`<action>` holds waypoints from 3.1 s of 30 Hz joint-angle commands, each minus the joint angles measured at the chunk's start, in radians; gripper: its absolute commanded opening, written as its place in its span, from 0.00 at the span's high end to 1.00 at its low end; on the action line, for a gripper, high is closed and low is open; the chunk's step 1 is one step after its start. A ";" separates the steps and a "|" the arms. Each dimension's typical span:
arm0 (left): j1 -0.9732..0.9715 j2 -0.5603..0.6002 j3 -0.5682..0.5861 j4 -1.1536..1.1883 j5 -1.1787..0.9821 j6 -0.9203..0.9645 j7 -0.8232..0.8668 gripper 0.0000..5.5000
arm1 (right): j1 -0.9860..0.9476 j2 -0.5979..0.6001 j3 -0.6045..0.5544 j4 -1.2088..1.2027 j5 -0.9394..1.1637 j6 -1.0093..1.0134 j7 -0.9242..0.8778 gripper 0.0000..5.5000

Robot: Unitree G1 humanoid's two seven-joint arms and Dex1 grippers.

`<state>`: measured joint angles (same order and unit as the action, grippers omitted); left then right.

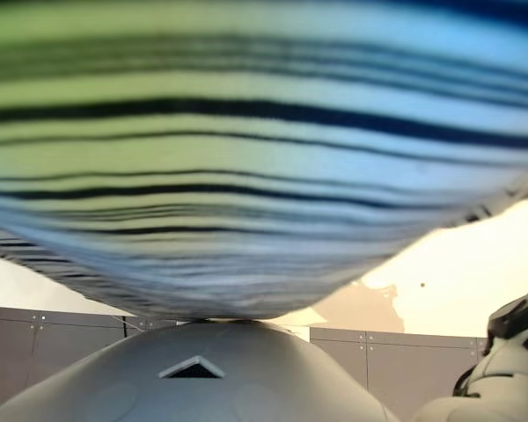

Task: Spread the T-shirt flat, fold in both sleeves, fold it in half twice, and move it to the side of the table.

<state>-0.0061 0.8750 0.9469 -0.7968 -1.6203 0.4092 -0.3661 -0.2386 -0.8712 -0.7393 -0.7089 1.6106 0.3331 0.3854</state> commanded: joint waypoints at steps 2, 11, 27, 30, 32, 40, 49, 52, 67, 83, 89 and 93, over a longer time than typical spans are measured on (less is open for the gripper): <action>0.220 -0.108 -0.210 -0.052 0.277 0.051 -0.136 0.98 | 0.141 0.030 0.150 -0.013 -0.178 0.075 0.084 0.98; -0.243 -0.270 -0.995 0.798 1.212 -0.312 -0.342 0.98 | -0.141 0.329 0.812 0.731 -1.114 -0.141 0.055 0.98; -0.863 -0.592 -1.025 2.064 1.608 -0.632 -0.001 0.69 | -0.718 0.704 0.927 1.996 -1.677 -0.477 -0.294 0.68; -0.916 -0.596 -0.942 2.120 1.583 -0.541 0.095 0.68 | -0.774 0.725 0.806 2.045 -1.616 -0.421 -0.376 0.62; -0.932 -0.593 -0.867 2.139 1.544 -0.489 0.171 0.68 | -0.801 0.721 0.685 2.056 -1.539 -0.406 -0.428 0.62; -0.795 -0.551 -0.761 2.124 1.515 -0.420 0.237 0.68 | -0.698 0.653 0.651 2.048 -1.613 -0.403 -0.505 0.62; -0.696 -0.492 -0.867 1.837 1.599 -0.527 0.025 0.68 | -0.358 0.573 0.958 1.444 -1.753 -0.598 0.124 0.62; -0.663 -0.427 -0.932 1.826 1.684 -0.512 0.021 0.68 | -0.223 0.491 1.050 1.272 -1.804 -0.516 0.286 0.62; -0.151 -0.317 -1.010 0.888 1.711 -0.256 -0.185 0.68 | -0.035 0.392 0.878 0.514 -1.797 -0.027 0.186 0.62; -0.491 -0.343 -1.223 1.672 1.877 -0.435 -0.248 0.68 | -0.117 0.513 0.956 1.312 -1.932 -0.104 -0.157 0.62; -0.540 -0.292 -1.226 1.762 1.910 -0.537 -0.191 0.68 | -0.231 0.506 0.955 1.485 -1.940 -0.151 -0.210 0.62; -0.583 -0.330 -1.197 1.813 1.900 -0.597 -0.079 0.68 | -0.290 0.514 0.956 1.546 -1.934 -0.189 -0.227 0.62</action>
<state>-0.5879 0.5632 -0.2590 0.9807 0.2616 -0.1899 -0.4778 -0.5413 -0.3638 0.2077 0.7832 -0.3126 0.1257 0.1481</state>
